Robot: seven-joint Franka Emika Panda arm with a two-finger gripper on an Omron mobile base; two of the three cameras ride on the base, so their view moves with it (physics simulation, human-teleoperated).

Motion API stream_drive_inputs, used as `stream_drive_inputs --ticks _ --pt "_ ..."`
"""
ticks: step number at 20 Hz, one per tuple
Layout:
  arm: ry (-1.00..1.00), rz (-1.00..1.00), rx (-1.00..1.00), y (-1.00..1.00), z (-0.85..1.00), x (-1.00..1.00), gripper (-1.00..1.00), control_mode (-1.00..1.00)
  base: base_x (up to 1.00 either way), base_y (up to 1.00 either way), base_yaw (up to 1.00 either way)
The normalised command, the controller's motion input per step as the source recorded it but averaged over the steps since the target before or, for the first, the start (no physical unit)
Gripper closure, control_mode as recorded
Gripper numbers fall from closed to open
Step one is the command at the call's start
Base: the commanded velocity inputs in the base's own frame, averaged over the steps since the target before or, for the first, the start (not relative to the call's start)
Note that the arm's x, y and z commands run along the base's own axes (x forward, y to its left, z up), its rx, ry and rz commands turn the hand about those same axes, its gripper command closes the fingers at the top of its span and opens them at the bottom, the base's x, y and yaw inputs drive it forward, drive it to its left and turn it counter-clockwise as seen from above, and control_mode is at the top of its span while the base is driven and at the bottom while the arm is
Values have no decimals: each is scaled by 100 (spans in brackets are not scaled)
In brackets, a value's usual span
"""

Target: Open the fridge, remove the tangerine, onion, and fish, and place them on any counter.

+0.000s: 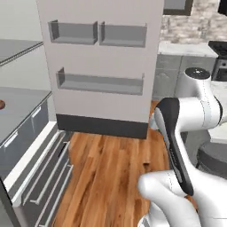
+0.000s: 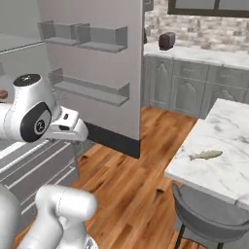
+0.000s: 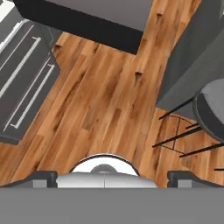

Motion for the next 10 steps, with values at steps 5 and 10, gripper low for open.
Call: stream_drive_inputs --ticks 5,10 --pt "0 0 0 0 0 0 -100 100 40 2 70" --pt "0 0 0 0 0 0 -100 100 68 16 51"
